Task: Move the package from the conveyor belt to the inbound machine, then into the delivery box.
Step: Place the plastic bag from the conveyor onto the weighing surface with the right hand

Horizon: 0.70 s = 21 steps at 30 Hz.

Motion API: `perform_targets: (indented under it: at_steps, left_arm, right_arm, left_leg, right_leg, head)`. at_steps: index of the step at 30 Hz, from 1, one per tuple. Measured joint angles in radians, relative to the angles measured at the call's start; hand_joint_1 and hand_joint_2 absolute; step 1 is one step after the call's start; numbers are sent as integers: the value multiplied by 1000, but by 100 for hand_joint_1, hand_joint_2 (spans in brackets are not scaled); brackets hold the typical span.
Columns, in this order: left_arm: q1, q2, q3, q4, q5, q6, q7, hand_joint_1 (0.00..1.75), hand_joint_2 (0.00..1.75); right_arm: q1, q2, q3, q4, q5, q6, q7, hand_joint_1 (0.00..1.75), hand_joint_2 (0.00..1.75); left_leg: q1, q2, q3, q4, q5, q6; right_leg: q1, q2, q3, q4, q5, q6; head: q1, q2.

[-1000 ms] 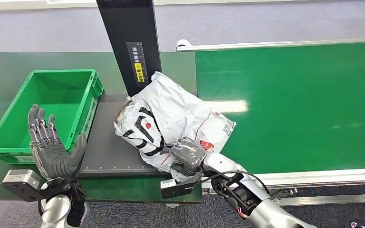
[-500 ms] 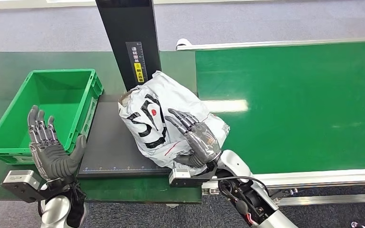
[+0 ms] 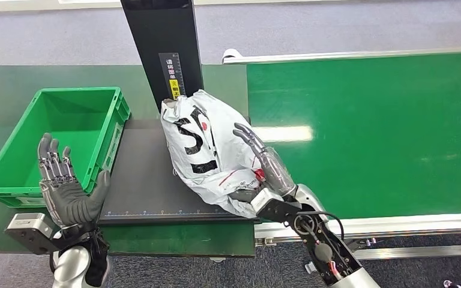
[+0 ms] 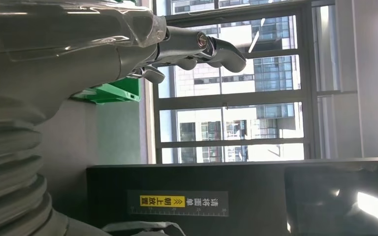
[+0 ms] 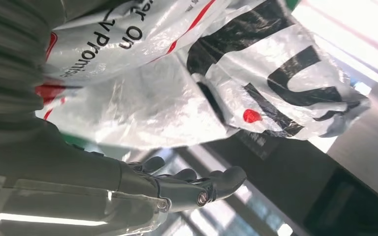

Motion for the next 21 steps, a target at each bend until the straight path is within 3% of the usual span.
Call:
perform_targets:
  at_steps: [4,8,14,21]
  left_arm:
    - [-15,0,-12,22,-1,-1,0,0,175]
    - [-20,0,-25,39,-1,-2,0,0,175]
    - [-22,0,-35,58,-6,-6,0,0,175]
    - [-21,2,-36,64,-10,-2,0,0,175]
  right_arm:
    - [-8,1,-41,0,-127,252,0,0,175]
    - [-13,6,-65,-1,-199,386,2,0,175]
    - [-26,-1,-73,6,-168,479,82,0,175]
    - [-51,-8,-70,51,-146,452,54,0,175]
  left_leg:
    - [0,0,0,0,0,0]
    - [0,0,0,0,0,0]
    - [0,0,0,0,0,0]
    - [0,0,0,0,0,0]
  right_leg:
    - [0,0,0,0,0,0]
    - [0,0,0,0,0,0]
    - [0,0,0,0,0,0]
    - [0,0,0,0,0,0]
  head:
    - [0,0]
    - [0,0]
    - [0,0]
    - [0,0]
